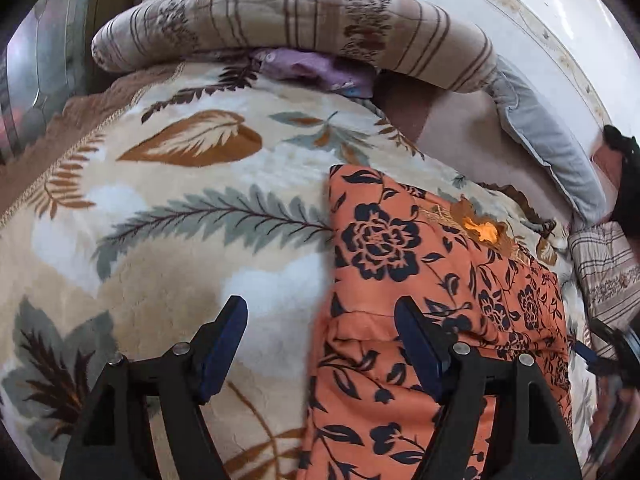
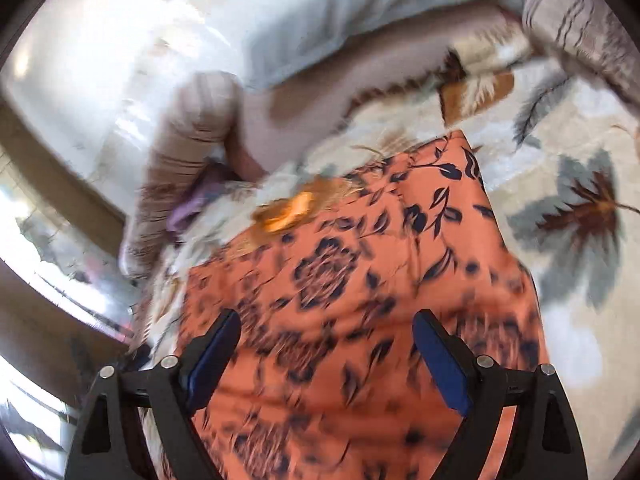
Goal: Fold small clothes
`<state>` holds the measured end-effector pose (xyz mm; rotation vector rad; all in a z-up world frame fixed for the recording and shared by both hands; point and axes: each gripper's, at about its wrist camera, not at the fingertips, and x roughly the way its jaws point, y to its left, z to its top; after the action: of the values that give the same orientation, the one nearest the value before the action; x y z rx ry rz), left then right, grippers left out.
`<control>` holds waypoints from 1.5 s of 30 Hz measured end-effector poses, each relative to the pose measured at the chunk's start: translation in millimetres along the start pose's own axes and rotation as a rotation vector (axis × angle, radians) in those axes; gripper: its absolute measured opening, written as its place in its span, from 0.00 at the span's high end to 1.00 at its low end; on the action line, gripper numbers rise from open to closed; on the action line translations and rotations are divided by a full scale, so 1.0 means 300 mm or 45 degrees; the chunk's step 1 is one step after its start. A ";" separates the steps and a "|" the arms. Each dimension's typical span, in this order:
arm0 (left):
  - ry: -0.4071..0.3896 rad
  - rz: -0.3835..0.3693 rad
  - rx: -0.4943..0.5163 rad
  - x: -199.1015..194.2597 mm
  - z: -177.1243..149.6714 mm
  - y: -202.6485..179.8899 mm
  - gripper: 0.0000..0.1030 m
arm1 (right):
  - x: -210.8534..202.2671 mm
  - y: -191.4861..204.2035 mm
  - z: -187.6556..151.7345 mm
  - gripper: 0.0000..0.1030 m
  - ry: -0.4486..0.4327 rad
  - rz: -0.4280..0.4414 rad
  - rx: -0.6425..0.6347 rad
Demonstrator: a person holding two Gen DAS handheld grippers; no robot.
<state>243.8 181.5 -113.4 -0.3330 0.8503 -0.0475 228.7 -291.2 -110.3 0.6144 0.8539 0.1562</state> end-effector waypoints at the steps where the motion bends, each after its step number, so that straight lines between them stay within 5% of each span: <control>1: -0.003 -0.009 -0.001 0.002 -0.003 0.002 0.26 | 0.033 -0.013 0.027 0.14 0.004 -0.056 0.005; 5: -0.013 -0.041 0.035 0.015 0.001 -0.008 0.26 | 0.128 -0.040 0.047 0.26 0.070 -0.159 0.014; 10: 0.008 -0.060 0.073 0.037 -0.021 -0.015 0.26 | 0.185 -0.001 0.041 0.85 0.153 -0.272 -0.079; 16: -0.029 -0.063 0.087 0.002 -0.009 -0.019 0.26 | 0.035 0.146 0.047 0.89 -0.073 -0.395 -0.320; 20: -0.008 -0.083 0.101 -0.002 0.026 -0.070 0.26 | 0.143 0.033 -0.006 0.87 0.094 -0.448 -0.275; 23: -0.009 -0.049 0.192 0.006 0.040 -0.131 0.26 | 0.095 -0.015 -0.012 0.76 0.005 -0.349 -0.176; 25: 0.004 -0.018 0.245 0.034 0.049 -0.164 0.26 | 0.057 -0.011 0.022 0.16 -0.064 -0.275 -0.139; 28: 0.062 0.058 0.270 0.099 0.048 -0.179 0.26 | 0.039 0.012 0.101 0.12 -0.145 -0.176 -0.151; 32: 0.117 0.122 0.266 0.164 0.028 -0.165 0.26 | 0.191 0.041 0.176 0.15 -0.016 -0.228 -0.187; 33: 0.134 0.135 0.269 0.176 0.022 -0.160 0.26 | 0.231 0.040 0.183 0.19 0.015 -0.242 -0.186; 35: 0.145 0.155 0.272 0.189 0.012 -0.150 0.26 | 0.300 0.044 0.176 0.75 0.118 -0.272 -0.231; 36: 0.150 0.153 0.273 0.194 0.010 -0.145 0.25 | 0.298 0.044 0.161 0.89 0.131 -0.292 -0.254; 40: 0.149 0.157 0.281 0.193 0.012 -0.132 0.25 | 0.207 0.149 0.120 0.94 -0.011 -0.378 -0.454; 45: 0.124 0.162 0.277 0.163 0.026 -0.124 0.26 | 0.134 0.172 0.130 0.94 -0.131 -0.483 -0.511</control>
<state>285.5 139.9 -132.9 -0.0725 0.9516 -0.0373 289.9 -251.6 -88.1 0.0789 0.7964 -0.0491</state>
